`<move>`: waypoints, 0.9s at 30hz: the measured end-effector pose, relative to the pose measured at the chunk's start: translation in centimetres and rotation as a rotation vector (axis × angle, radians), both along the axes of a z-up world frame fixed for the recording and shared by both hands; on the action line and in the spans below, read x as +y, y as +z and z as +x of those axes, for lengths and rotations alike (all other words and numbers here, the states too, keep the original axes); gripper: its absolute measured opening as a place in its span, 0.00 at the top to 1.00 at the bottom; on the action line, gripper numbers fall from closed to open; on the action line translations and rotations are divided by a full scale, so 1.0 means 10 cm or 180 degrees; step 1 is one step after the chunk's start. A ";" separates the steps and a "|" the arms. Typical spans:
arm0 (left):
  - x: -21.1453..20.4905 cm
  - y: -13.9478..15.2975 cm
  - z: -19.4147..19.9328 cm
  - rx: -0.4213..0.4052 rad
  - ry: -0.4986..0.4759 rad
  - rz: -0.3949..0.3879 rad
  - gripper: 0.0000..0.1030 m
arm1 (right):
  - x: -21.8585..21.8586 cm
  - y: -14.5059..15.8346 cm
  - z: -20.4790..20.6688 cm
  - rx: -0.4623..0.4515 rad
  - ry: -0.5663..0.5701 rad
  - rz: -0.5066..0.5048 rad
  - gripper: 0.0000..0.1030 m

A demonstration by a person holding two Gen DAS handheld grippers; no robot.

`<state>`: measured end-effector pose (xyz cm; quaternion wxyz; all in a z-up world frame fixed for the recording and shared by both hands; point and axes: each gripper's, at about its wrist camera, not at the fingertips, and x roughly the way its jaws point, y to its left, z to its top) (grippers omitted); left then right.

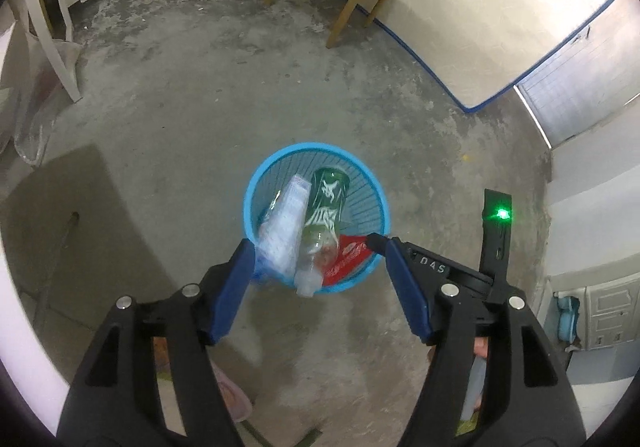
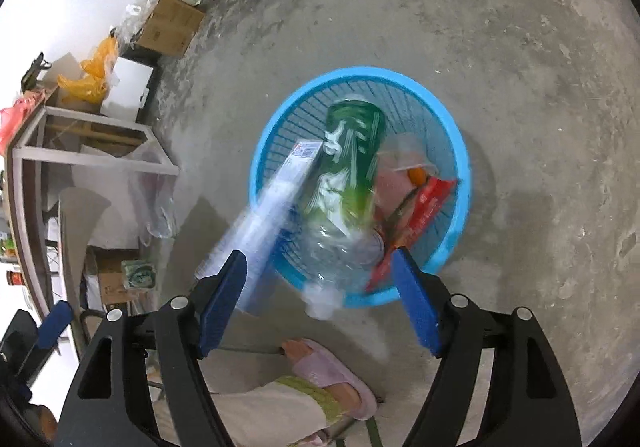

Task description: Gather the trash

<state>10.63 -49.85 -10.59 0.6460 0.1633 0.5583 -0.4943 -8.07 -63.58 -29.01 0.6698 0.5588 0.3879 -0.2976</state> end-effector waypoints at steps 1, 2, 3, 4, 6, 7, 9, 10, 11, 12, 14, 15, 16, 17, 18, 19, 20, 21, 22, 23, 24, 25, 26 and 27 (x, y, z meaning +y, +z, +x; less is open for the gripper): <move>0.05 0.02 0.01 0.0003 0.0011 -0.0006 0.38 | 0.03 0.00 -0.02 0.0014 0.0009 -0.0013 0.29; 0.10 0.04 0.02 0.0003 0.0018 -0.0022 0.38 | 0.06 0.00 -0.06 0.0023 0.0012 -0.0025 0.29; 0.16 0.08 0.02 -0.0013 0.0026 -0.0039 0.38 | 0.07 0.01 -0.10 0.0030 0.0007 -0.0034 0.29; 0.20 0.10 0.02 -0.0031 0.0025 -0.0056 0.38 | 0.10 0.01 -0.15 0.0035 0.0000 -0.0039 0.29; 0.27 0.16 0.02 -0.0065 0.0026 -0.0100 0.38 | 0.15 0.02 -0.26 0.0051 -0.0039 -0.0051 0.29; 0.33 0.21 0.03 -0.0060 0.0027 -0.0145 0.38 | 0.18 0.03 -0.30 0.0068 -0.0053 -0.0057 0.29; 0.45 0.31 0.04 -0.0063 0.0042 -0.0227 0.38 | 0.22 0.05 -0.37 0.0099 -0.0047 -0.0080 0.29; 0.51 0.34 0.05 -0.0075 0.0055 -0.0262 0.38 | 0.25 0.07 -0.39 0.0108 -0.0019 -0.0096 0.29; 0.58 0.39 0.06 -0.0091 0.0074 -0.0301 0.38 | 0.24 0.08 -0.40 0.0104 0.0003 -0.0095 0.29; 0.66 0.45 0.08 -0.0107 0.0094 -0.0342 0.38 | 0.24 0.09 -0.39 0.0092 0.0022 -0.0085 0.29; 0.81 0.55 0.12 -0.0142 0.0151 -0.0401 0.38 | 0.23 0.10 -0.33 0.0051 0.0068 -0.0053 0.29; 0.92 0.62 0.14 -0.0165 0.0182 -0.0449 0.38 | 0.23 0.09 -0.29 0.0046 0.0083 -0.0035 0.29; 1.01 0.68 0.15 -0.0188 0.0204 -0.0498 0.38 | 0.24 0.07 -0.23 0.0060 0.0115 0.0006 0.29; 1.11 0.74 0.16 -0.0238 0.0226 -0.0544 0.38 | 0.22 0.05 -0.15 0.0080 0.0142 0.0036 0.29; 1.23 0.80 0.16 -0.0319 0.0247 -0.0589 0.38 | 0.19 0.00 -0.03 0.0103 0.0187 0.0070 0.29; 1.33 0.86 0.17 -0.0392 0.0269 -0.0624 0.38 | 0.17 -0.05 0.05 0.0119 0.0225 0.0095 0.29; 1.43 0.91 0.17 -0.0452 0.0292 -0.0647 0.38 | 0.13 -0.13 0.16 0.0163 0.0265 0.0137 0.29; 1.55 0.95 0.17 -0.0508 0.0327 -0.0670 0.36 | 0.09 -0.20 0.27 0.0228 0.0290 0.0171 0.29; 1.64 0.97 0.17 -0.0537 0.0358 -0.0686 0.35 | 0.07 -0.25 0.35 0.0283 0.0321 0.0184 0.29; 1.74 1.00 0.18 -0.0571 0.0398 -0.0700 0.35 | 0.04 -0.32 0.44 0.0358 0.0369 0.0192 0.29; 1.85 1.02 0.19 -0.0615 0.0456 -0.0707 0.35 | 0.01 -0.41 0.55 0.0476 0.0392 0.0208 0.29; 1.92 1.03 0.20 -0.0631 0.0492 -0.0718 0.35 | -0.01 -0.47 0.60 0.0538 0.0390 0.0223 0.29; 1.99 1.04 0.21 -0.0641 0.0533 -0.0736 0.35 | -0.04 -0.55 0.67 0.0600 0.0412 0.0252 0.29; 2.05 1.05 0.20 -0.0657 0.0572 -0.0748 0.35 | -0.06 -0.63 0.72 0.0679 0.0416 0.0275 0.29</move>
